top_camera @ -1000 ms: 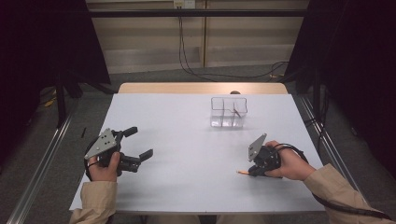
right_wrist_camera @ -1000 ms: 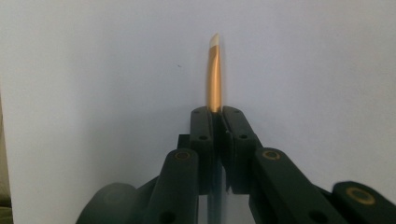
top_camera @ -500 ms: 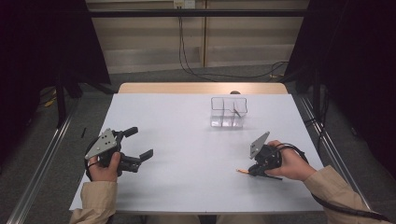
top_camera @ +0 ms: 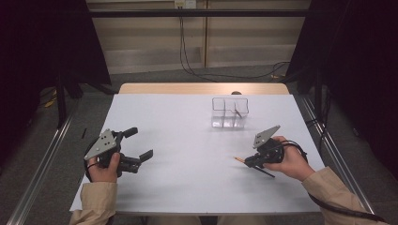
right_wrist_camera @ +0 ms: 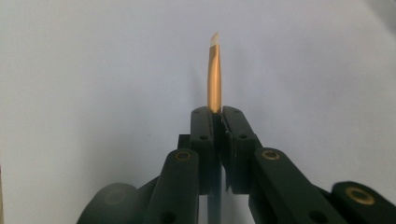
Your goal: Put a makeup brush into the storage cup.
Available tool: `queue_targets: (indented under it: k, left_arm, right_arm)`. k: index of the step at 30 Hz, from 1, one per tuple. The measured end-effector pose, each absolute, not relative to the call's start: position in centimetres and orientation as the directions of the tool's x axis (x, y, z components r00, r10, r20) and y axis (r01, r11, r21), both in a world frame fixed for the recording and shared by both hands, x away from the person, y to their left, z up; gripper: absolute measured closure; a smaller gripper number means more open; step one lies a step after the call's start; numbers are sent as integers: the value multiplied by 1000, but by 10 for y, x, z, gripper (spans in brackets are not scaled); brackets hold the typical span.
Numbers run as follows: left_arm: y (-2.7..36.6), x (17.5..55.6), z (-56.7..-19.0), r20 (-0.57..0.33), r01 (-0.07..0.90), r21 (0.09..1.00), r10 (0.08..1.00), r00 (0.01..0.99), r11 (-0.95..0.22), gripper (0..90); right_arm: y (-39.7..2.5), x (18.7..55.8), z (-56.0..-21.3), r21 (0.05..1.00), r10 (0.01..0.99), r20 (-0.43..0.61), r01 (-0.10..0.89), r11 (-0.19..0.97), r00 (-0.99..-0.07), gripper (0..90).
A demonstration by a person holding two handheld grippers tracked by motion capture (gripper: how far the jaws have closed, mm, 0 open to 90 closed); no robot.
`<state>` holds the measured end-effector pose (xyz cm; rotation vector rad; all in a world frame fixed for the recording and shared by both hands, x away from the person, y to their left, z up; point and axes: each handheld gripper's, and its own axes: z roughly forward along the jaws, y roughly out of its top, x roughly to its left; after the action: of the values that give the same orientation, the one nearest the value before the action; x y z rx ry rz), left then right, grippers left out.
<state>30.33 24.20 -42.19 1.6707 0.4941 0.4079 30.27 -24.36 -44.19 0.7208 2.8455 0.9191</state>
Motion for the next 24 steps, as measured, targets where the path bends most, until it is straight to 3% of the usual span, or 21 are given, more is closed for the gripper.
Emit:
queue_targets:
  k: [13,24]
  left_arm:
    - [242,304,-422,-8,90,988,536,844,-127,4]
    - [242,303,-422,-12,92,988,536,844,-123,4]
  right_arm:
    - [-251,303,-431,744,546,91,421,518,-833,839]
    - [-252,302,-428,829,579,108,394,396,-808,839]
